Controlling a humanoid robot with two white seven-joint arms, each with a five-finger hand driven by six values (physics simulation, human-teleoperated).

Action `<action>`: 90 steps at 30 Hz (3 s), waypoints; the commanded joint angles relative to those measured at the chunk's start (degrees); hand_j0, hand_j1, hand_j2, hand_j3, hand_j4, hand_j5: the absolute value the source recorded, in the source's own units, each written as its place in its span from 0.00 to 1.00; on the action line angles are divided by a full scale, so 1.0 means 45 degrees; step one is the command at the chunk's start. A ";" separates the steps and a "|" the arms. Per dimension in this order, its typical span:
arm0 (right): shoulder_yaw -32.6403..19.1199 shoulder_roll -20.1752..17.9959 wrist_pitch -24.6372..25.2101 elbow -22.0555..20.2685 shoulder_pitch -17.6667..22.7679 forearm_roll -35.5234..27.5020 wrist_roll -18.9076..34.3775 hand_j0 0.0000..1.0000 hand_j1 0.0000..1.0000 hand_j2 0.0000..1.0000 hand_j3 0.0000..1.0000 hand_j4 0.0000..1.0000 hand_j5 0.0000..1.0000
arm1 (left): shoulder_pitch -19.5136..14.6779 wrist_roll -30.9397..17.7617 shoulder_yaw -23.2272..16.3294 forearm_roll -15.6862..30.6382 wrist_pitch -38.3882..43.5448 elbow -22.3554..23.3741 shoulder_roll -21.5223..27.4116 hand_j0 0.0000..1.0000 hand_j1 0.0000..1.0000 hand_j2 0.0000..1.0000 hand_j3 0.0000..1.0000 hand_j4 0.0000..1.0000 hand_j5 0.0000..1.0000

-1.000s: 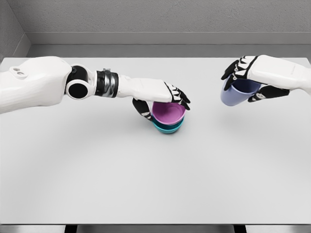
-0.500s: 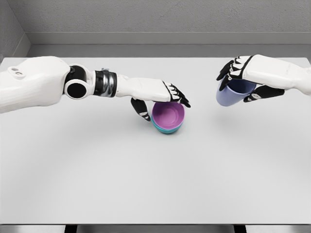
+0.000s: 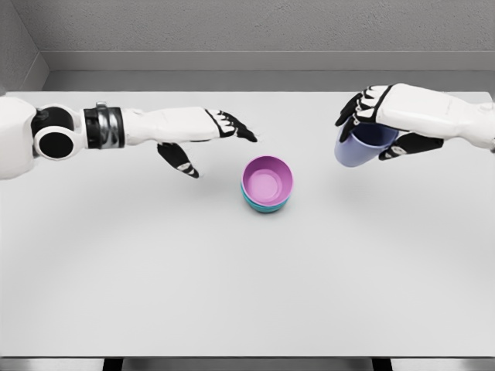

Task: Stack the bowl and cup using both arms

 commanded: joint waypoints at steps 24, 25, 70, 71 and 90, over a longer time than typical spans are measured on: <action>0.2238 0.1841 0.0028 -0.0079 -0.1778 -0.0054 0.0212 0.57 0.57 0.57 0.57 0.57 0.57 | 0.1953 0.0866 0.2191 0.0040 -0.0001 -0.0313 0.3894 1.00 1.00 1.00 1.00 1.00 1.00; 0.2258 0.1880 0.0028 -0.0098 -0.1836 -0.0054 0.0212 0.57 0.57 0.57 0.57 0.57 0.57 | 0.1992 0.0866 0.2191 0.0040 -0.0001 -0.0313 0.3914 1.00 1.00 1.00 1.00 1.00 1.00; 0.3176 0.3462 0.0028 0.0546 -0.2520 0.0044 0.0661 0.59 0.59 0.59 0.59 0.59 0.59 | 0.4668 0.0710 0.4945 -0.0096 -0.0001 -0.0313 0.4656 1.00 1.00 1.00 1.00 1.00 1.00; 0.3176 0.3462 0.0028 0.0566 -0.2520 0.0044 0.0681 0.59 0.59 0.59 0.59 0.59 0.59 | 0.4668 0.0729 0.4925 -0.0096 -0.0001 -0.0313 0.4656 1.00 1.00 1.00 1.00 1.00 1.00; 0.3137 0.3638 0.0028 0.0937 -0.2481 0.0141 0.0778 0.89 0.89 0.89 0.89 0.89 0.89 | 0.4668 0.0026 0.4984 0.0040 -0.0001 -0.0391 0.4617 1.00 1.00 1.00 1.00 1.00 1.00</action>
